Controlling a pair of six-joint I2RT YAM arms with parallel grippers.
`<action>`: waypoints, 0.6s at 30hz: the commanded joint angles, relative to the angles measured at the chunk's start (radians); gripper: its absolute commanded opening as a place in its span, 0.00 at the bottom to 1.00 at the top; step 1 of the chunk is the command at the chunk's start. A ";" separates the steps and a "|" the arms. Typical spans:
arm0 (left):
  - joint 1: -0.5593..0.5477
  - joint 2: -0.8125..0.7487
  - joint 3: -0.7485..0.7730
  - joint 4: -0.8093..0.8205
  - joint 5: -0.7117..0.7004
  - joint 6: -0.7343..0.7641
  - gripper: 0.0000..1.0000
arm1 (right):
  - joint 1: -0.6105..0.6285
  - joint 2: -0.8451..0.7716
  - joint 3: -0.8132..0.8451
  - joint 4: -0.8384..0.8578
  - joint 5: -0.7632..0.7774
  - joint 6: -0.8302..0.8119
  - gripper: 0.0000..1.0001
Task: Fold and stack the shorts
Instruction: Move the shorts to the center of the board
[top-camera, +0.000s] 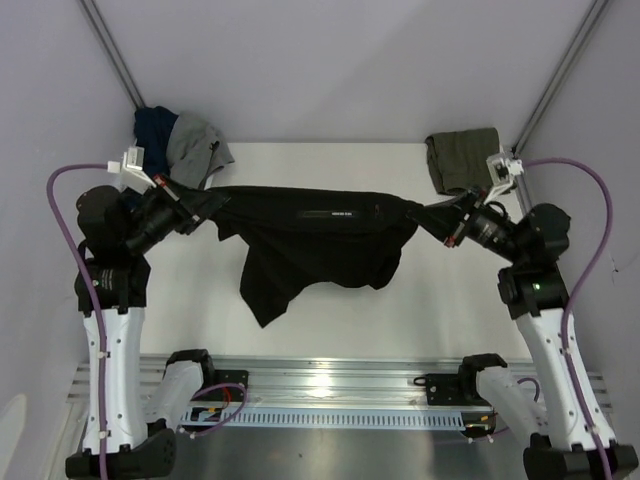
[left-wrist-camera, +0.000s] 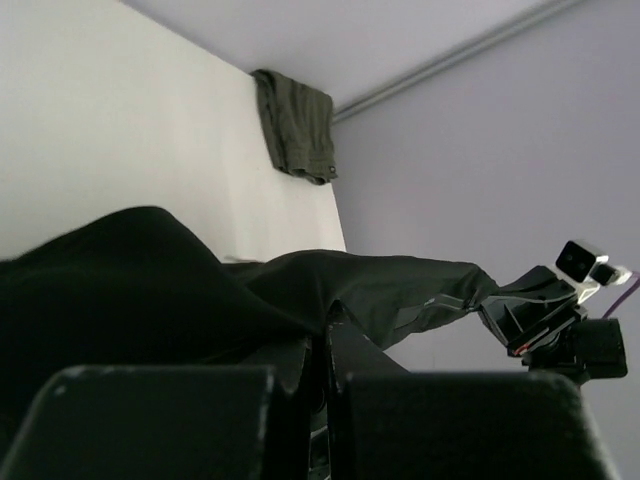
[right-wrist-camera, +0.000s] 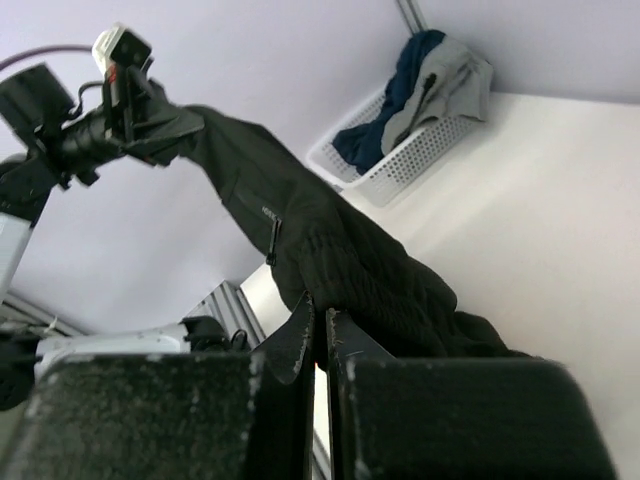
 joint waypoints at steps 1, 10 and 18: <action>0.012 -0.042 0.108 0.002 0.134 0.072 0.00 | -0.019 -0.145 0.082 -0.173 -0.088 -0.067 0.00; -0.010 -0.230 0.159 -0.016 0.217 0.142 0.00 | -0.002 -0.415 0.103 -0.259 -0.084 -0.004 0.00; -0.051 -0.287 0.113 -0.108 0.150 0.219 0.02 | -0.017 -0.450 0.185 -0.422 -0.034 0.034 0.00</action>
